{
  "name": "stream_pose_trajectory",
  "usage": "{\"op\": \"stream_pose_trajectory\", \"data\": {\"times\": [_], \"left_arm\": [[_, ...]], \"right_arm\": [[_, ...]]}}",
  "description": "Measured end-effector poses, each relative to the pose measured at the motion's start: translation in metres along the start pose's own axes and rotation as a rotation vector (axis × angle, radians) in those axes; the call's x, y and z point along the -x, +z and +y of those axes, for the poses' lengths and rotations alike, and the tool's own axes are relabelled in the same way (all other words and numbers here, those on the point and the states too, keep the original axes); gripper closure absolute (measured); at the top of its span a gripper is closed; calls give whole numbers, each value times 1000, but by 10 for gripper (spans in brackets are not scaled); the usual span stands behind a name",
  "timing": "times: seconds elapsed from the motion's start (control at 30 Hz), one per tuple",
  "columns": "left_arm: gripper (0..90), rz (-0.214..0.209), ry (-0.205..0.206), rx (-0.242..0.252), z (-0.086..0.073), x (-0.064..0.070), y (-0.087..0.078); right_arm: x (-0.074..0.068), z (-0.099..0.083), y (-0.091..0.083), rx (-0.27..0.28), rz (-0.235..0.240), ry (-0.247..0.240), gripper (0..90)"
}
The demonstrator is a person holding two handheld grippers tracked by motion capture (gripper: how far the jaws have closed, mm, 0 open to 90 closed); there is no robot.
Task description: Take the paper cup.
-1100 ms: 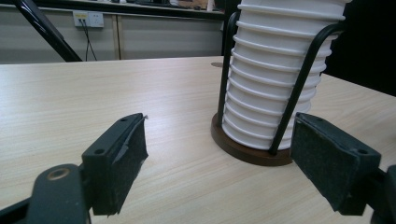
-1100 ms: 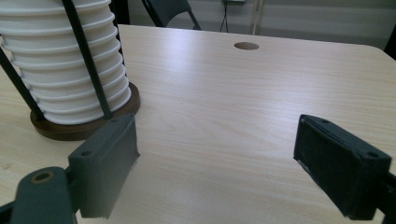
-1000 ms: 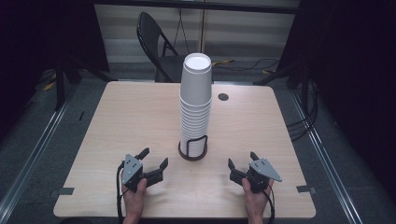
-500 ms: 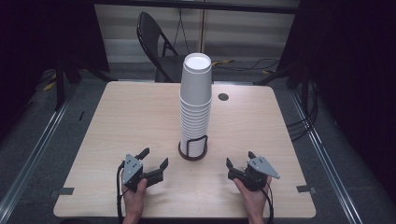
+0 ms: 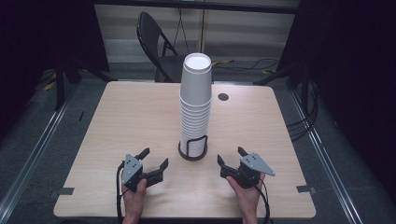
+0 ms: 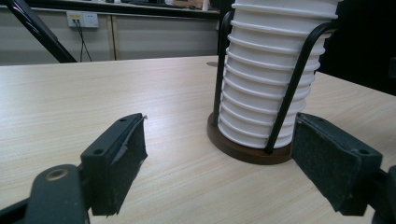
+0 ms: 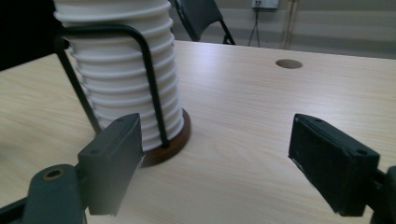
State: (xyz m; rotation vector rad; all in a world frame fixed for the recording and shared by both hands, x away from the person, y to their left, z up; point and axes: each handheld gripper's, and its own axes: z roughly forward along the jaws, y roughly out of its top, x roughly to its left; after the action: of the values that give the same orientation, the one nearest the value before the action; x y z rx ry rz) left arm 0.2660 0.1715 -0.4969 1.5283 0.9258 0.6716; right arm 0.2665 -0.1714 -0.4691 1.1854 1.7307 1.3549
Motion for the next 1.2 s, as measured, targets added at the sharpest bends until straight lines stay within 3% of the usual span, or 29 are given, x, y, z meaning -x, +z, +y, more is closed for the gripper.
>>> {"op": "stream_pose_trajectory", "data": {"times": [0.5, 1.2], "left_arm": [[180, -6, -7, 6, 0, 0, 0], [177, -10, -7, 5, 0, 0, -1]], "right_arm": [[-10, 21, 6, 17, 92, 5, 169], [-20, 74, 6, 70, 244, -23, 132]]}}
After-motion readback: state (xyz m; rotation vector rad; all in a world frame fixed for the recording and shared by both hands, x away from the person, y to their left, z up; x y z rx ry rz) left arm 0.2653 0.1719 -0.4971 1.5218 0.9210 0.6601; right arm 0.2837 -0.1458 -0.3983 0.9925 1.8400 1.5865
